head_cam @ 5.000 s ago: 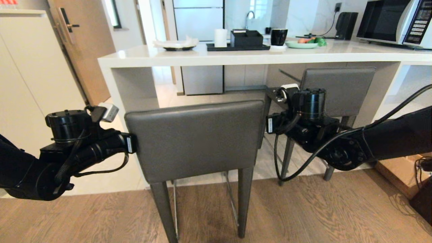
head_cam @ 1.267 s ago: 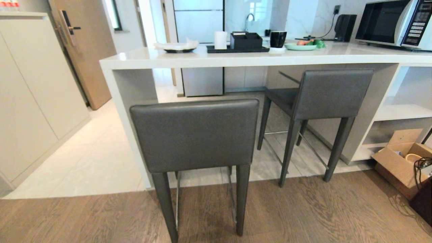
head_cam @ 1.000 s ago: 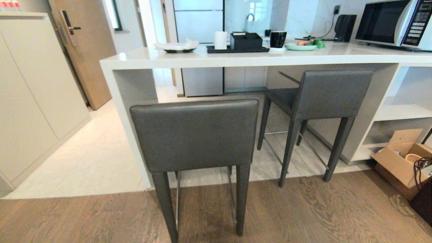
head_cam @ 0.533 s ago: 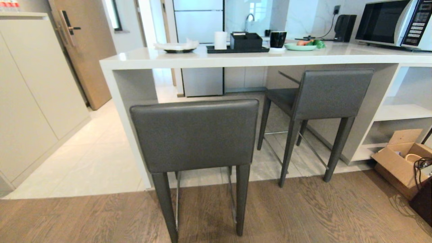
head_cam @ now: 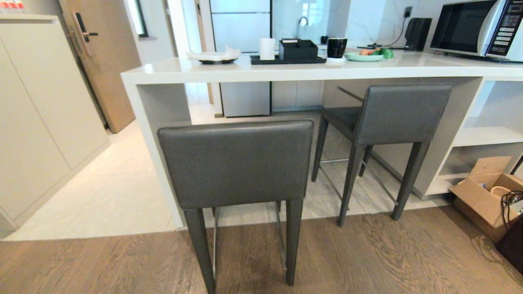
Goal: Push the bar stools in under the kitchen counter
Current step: Push the gray chair back under the dining table
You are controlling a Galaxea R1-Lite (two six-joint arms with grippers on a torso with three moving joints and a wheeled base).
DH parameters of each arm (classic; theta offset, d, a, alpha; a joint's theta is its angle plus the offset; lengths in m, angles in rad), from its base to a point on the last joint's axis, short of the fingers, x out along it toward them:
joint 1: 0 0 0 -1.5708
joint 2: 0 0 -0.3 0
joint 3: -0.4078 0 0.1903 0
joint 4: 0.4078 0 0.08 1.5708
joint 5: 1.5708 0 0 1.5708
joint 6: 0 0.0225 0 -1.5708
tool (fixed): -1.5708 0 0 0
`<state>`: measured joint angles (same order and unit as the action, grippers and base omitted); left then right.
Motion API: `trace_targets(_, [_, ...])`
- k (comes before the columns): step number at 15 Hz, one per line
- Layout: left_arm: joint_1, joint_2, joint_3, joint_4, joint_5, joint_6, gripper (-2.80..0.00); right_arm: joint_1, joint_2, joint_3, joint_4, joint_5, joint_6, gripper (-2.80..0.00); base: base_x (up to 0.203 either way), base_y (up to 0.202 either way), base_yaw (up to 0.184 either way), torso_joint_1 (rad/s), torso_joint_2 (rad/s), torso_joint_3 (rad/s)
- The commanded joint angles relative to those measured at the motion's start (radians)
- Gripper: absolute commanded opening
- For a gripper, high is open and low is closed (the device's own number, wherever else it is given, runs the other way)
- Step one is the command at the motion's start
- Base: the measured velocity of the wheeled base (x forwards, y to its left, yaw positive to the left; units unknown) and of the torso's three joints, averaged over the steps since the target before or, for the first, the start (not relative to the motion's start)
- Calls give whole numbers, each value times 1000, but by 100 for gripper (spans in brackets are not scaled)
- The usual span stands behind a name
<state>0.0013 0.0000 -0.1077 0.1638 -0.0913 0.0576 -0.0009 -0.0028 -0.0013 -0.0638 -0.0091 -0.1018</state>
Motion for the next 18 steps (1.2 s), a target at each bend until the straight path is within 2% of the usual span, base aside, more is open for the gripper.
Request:
trace_targets(1, [0, 3, -3, 2, -2, -34, -280, 1, 3, 3, -1, -3, 17, -280, 0, 0, 0, 0, 0, 0])
trace_targets(3, [0, 3, -3, 2, -3, -68, -280, -1, 3, 3, -1, -3, 22, -280, 0, 0, 0, 0, 0, 0])
trace_targets(9, [0, 3, -4, 2, -5, -74, -280, -1, 3, 3, -1, -2, 22, -280, 0, 0, 0, 0, 0, 0])
trace_targets(11, [0, 3, -4, 2, -5, -102, -280, 1, 3, 3, -1, -2, 26, -280, 0, 0, 0, 0, 0, 0])
trace_targets(13, [0, 3, -4, 2, -4, -117, -280, 1, 3, 3, 8, -3, 67, -280, 0, 0, 0, 0, 0, 0])
trace_targets(18, [-1, 2, 19, 0, 7, -88, -280, -1, 3, 3, 22, -3, 88, -280, 0, 0, 0, 0, 0, 0])
